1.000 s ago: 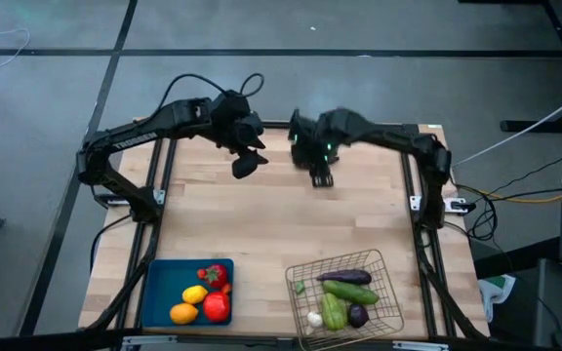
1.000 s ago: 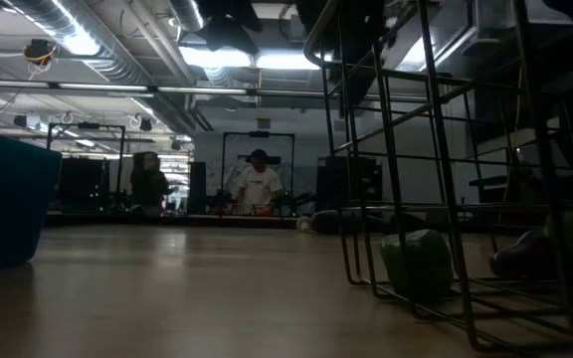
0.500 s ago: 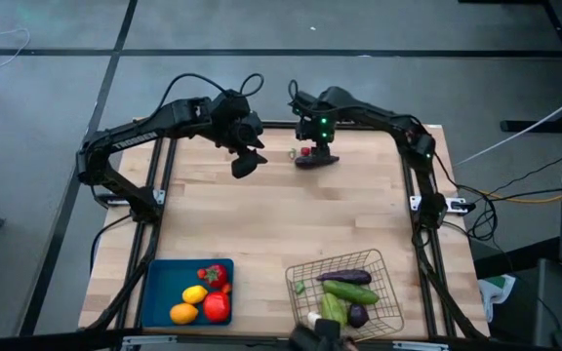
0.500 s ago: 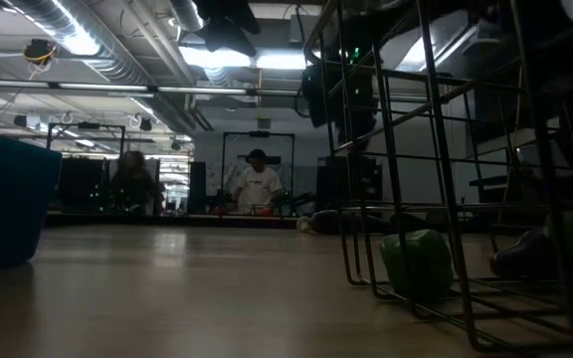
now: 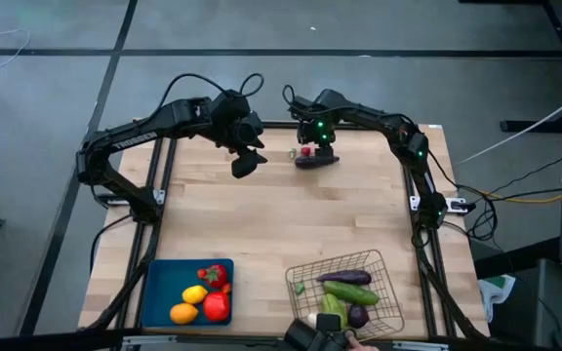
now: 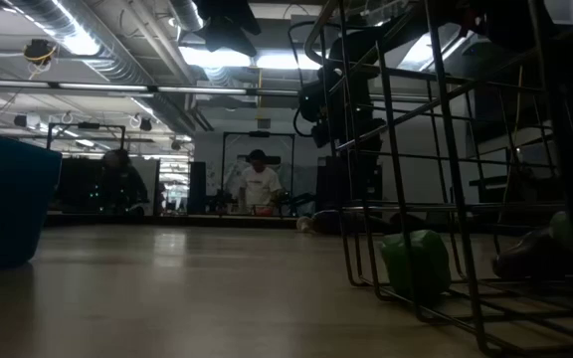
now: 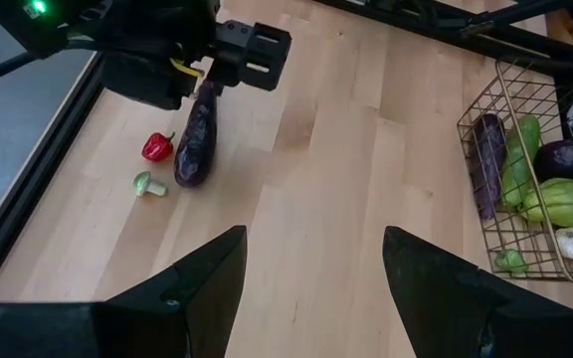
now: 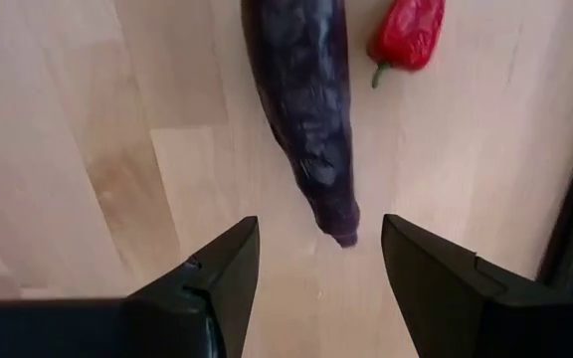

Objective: Sort produce into baskets
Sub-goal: Adjust the gold wire basket

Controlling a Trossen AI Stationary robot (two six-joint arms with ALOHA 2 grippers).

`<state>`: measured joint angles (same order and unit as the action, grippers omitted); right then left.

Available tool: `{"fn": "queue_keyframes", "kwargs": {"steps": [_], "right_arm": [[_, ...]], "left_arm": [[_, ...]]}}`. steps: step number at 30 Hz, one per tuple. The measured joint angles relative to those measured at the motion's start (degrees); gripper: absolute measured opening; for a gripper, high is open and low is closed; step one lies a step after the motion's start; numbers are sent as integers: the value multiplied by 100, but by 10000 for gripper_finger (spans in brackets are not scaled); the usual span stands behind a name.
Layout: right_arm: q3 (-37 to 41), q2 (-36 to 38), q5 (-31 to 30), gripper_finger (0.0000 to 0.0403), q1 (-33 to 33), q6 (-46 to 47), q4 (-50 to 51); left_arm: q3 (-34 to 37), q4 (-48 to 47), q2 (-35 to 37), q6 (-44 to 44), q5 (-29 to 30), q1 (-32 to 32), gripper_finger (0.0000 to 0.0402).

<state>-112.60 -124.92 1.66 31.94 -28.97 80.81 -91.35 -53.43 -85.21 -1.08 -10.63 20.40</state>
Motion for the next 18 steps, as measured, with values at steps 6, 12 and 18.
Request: {"fn": "queue_keyframes", "kwargs": {"steps": [6, 12, 18], "right_arm": [[-1, 4, -10, 211, -12, -133, 126], [-1, 4, -16, 211, -143, -98, 271], [-1, 4, -316, 211, -423, -81, 274]], "left_arm": [[2, 2, 0, 2, -2, 0, 233], [2, 2, 0, 4, 0, 0, 233], [2, 2, 0, 4, -2, 0, 233]]}}
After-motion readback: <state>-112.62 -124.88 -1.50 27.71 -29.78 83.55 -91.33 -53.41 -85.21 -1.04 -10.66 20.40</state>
